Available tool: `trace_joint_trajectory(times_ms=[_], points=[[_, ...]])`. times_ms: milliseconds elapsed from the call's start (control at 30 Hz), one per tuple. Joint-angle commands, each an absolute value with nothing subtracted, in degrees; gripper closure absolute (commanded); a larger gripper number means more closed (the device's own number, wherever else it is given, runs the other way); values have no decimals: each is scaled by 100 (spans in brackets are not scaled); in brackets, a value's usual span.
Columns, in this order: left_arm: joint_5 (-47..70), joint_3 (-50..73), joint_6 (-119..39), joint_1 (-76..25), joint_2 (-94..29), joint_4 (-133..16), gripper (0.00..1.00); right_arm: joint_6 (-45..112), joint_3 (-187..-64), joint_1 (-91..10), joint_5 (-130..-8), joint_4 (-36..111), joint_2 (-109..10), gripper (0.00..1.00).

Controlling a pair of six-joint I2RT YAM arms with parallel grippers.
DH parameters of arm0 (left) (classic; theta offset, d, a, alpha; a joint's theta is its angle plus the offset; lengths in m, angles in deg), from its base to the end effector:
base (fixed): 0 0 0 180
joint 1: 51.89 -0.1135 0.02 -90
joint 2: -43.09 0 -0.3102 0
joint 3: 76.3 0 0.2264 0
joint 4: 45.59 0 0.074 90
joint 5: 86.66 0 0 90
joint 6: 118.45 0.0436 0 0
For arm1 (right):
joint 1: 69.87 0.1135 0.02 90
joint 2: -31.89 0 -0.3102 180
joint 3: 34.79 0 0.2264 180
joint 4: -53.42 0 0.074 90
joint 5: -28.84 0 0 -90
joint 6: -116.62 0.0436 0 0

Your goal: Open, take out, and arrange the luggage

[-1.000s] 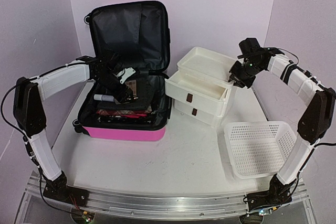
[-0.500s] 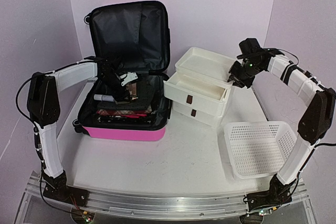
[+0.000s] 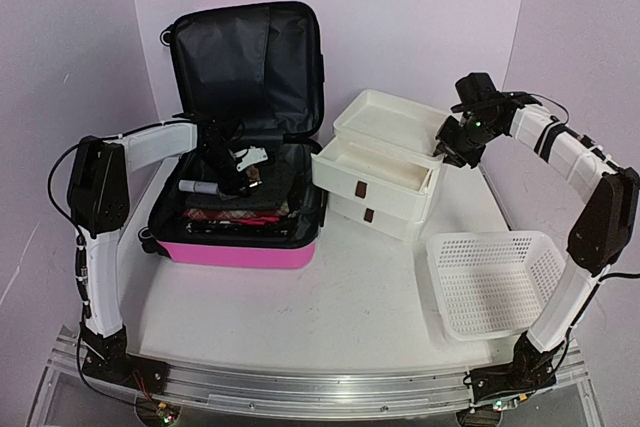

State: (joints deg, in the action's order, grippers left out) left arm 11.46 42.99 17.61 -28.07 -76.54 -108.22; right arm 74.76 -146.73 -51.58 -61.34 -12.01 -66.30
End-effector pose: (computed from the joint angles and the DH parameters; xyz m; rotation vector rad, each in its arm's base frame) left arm 0.4119 -0.1886 0.2774 1.5557 2.1478 -0.0618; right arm 0.3389 0.1122 0.3821 0.6530 2.4554 0.4869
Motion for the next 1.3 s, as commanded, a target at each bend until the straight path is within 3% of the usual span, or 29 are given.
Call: trace_joint_trajectory(times_ms=[0,200,333,433,533,700,833,1033,1267], points=[[1041,4475,1726,-2841,-7333,-10739,70,7496,-14638,-5030,-6876,-979,-6479,100],[1411,4383,1163,-2833,-6301,-10541,74,7513,-14595,-5032,-6839,-976,-6496,100],[2494,4257,-73,-2833,-5346,-10156,77,7548,-14552,-5035,-6847,-944,-6522,100],[3492,3501,-1418,-2694,-4635,-9008,79,7565,-14537,-5032,-6858,-911,-6548,100],[3721,2559,-2342,-2087,-4069,-7228,80,7591,-14517,-5027,-6880,-865,-6587,100],[3209,1887,-1424,-558,-3919,-5368,80,7619,-14467,-5031,-6922,-844,-6628,100],[2761,2163,508,57,-4563,-5286,80,7632,-14414,-5028,-6943,-843,-6575,100],[1231,3022,2274,198,-5754,-5486,82,7601,-14314,-5034,-6904,-842,-6427,100],[801,4185,2675,199,-6783,-6217,83,7558,-14301,-5033,-6828,-839,-6371,100]])
